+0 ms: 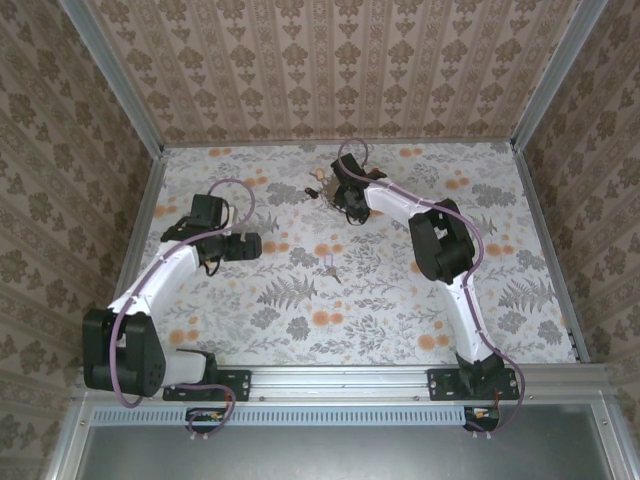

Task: Put the keys on the keyring

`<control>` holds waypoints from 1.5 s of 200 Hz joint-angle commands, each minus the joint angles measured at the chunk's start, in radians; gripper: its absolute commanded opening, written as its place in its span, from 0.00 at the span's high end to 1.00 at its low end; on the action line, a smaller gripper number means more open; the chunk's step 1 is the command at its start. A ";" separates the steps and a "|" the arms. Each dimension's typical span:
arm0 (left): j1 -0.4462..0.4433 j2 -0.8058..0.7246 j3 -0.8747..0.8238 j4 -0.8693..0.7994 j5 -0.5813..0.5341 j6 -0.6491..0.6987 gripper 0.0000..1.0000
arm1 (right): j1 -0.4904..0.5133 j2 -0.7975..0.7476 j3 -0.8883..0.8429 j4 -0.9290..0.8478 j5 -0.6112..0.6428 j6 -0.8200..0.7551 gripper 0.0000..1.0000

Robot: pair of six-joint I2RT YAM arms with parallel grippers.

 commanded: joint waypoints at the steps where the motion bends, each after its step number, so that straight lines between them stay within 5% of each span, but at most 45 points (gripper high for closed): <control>1: -0.006 0.014 -0.002 0.004 0.012 -0.018 0.00 | 0.007 -0.052 -0.026 -0.017 0.039 0.093 0.75; 147: -0.020 0.001 0.007 -0.014 -0.010 0.004 0.00 | 0.026 -0.163 -0.230 0.105 0.023 0.393 0.75; 244: -0.029 -0.026 0.004 -0.017 -0.027 0.005 0.00 | 0.017 -0.126 -0.205 0.166 0.005 0.373 0.81; 300: -0.043 -0.030 0.002 -0.018 -0.030 0.008 0.00 | 0.023 -0.147 -0.258 0.194 -0.007 0.433 0.77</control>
